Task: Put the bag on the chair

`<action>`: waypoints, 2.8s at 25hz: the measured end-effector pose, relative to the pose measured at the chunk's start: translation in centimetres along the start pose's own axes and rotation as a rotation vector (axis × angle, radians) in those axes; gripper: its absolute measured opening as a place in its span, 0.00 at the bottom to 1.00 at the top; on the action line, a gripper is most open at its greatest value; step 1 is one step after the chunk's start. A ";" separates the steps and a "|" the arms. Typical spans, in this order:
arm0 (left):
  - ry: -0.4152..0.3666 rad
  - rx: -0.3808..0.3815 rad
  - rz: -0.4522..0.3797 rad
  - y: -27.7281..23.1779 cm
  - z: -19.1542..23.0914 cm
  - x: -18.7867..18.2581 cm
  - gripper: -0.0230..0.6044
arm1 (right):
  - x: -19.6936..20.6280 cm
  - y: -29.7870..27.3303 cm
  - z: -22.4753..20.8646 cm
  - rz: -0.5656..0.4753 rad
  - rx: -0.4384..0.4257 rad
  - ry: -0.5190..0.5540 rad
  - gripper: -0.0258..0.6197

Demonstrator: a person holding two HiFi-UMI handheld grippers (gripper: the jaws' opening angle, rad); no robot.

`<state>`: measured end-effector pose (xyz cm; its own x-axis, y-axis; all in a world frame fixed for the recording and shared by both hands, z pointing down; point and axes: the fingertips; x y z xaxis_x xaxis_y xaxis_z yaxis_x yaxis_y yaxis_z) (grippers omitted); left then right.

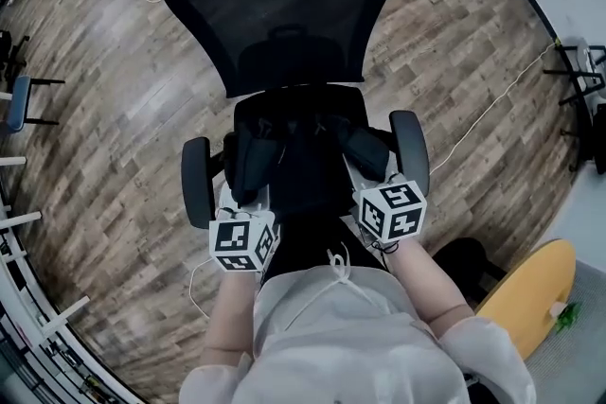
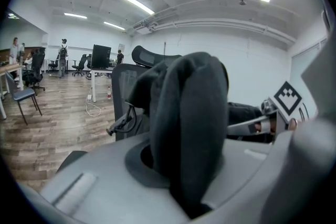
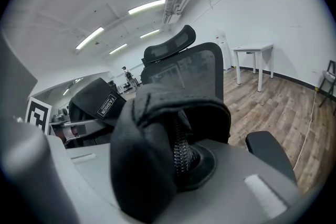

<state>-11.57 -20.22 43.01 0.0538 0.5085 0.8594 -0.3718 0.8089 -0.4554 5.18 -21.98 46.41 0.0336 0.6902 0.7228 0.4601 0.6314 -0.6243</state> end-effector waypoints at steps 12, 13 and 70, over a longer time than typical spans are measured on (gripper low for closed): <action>0.090 0.005 0.130 -8.5 6.3 7.7 0.07 | 4.4 -10.2 -3.3 0.119 0.034 -0.025 0.08; 0.096 0.004 0.140 -9.1 6.8 8.5 0.07 | 4.9 -10.9 -3.5 0.126 0.036 -0.026 0.08; 0.306 -0.072 0.540 -19.0 13.7 34.0 0.20 | 26.1 -25.2 -10.9 0.524 0.133 0.092 0.14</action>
<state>-15.42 -22.29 84.10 0.1427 0.9042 0.4025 -0.3579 0.4263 -0.8308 4.10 -23.72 84.22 0.3082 0.8943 0.3243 0.2453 0.2547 -0.9354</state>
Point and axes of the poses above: the fingertips, and each gripper's own axes: y backward along the fingers, z to its left, x out of its underside, and after that the axes turned 5 degrees about x, right-handed
